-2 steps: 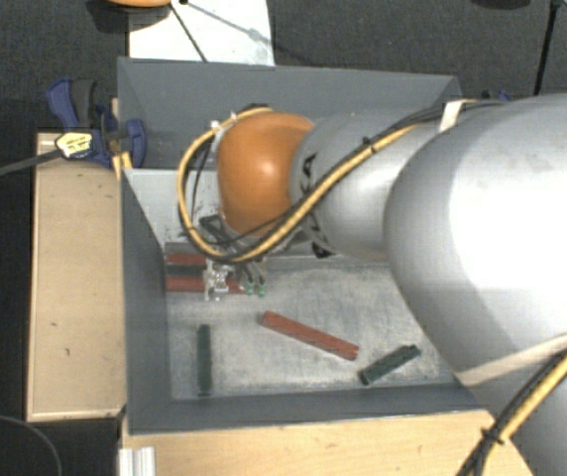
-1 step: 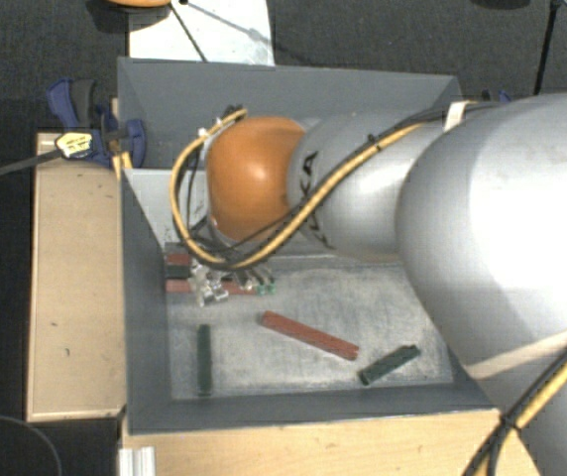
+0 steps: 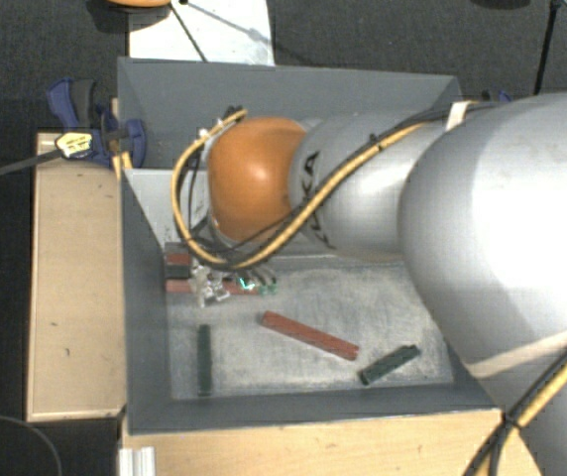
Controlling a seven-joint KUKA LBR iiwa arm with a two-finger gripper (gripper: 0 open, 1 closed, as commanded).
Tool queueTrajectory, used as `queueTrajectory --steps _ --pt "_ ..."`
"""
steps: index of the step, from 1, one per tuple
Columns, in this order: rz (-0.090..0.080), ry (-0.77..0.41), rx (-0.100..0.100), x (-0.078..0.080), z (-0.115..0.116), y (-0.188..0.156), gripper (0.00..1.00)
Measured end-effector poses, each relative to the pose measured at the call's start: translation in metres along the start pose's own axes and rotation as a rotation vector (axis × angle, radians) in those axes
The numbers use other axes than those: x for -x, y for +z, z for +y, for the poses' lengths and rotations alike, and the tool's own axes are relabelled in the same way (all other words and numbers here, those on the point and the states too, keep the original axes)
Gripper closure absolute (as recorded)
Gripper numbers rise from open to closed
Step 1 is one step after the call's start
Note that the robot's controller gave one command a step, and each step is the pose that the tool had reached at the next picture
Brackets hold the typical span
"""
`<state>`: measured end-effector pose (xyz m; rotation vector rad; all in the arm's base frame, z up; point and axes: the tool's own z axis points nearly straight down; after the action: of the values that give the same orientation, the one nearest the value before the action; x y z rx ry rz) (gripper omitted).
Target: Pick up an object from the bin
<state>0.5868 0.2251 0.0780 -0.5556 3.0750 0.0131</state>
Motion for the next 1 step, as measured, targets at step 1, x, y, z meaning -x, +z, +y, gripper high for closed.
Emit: queueTrajectory --steps 1 --pt "0.0 0.0 0.0 0.0 0.0 0.0 0.0"
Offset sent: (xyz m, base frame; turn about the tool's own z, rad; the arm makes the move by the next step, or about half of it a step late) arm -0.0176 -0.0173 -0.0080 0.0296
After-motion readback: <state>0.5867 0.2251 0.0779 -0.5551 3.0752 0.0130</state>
